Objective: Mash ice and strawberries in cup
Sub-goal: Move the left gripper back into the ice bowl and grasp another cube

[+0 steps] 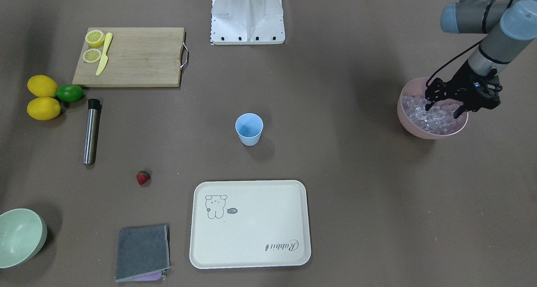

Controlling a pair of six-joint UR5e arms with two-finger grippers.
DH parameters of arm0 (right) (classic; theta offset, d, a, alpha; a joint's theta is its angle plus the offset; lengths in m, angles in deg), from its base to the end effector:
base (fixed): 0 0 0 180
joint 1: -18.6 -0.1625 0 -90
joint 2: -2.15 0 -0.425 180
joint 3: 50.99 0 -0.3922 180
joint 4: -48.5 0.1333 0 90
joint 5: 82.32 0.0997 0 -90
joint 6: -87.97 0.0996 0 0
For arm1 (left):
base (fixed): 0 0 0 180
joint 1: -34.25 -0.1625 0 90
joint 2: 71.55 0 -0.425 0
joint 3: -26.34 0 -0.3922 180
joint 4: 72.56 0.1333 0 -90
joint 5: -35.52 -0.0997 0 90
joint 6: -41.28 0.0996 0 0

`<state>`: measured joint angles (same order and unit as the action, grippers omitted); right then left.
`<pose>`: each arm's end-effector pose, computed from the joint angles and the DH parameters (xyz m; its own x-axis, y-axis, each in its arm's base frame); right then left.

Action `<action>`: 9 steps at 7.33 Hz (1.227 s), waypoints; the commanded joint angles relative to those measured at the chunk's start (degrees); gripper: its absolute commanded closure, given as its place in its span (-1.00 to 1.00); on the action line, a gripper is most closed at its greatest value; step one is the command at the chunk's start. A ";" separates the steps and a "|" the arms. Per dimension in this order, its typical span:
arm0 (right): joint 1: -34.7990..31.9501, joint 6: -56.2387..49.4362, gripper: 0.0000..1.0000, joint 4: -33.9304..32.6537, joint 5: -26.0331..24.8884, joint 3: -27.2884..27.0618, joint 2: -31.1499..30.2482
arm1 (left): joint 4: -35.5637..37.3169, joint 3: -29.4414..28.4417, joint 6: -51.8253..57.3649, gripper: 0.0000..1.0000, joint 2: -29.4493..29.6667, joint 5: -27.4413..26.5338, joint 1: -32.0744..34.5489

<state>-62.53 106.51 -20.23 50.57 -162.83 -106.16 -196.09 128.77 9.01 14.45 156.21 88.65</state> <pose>0.0063 -0.3846 0.5663 0.6891 -0.0893 0.7191 -0.0835 0.9760 0.2012 0.2180 -0.4462 0.5260 0.6544 0.3351 -0.6779 -0.0988 0.9267 0.3627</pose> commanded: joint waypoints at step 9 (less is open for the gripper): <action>0.00 0.00 -1.00 0.00 0.00 0.04 -0.06 | -0.04 -0.92 -0.07 0.09 1.10 -0.02 -0.61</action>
<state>-62.53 106.51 -20.23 50.57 -162.84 -106.27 -196.23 127.93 8.87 15.46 156.20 88.04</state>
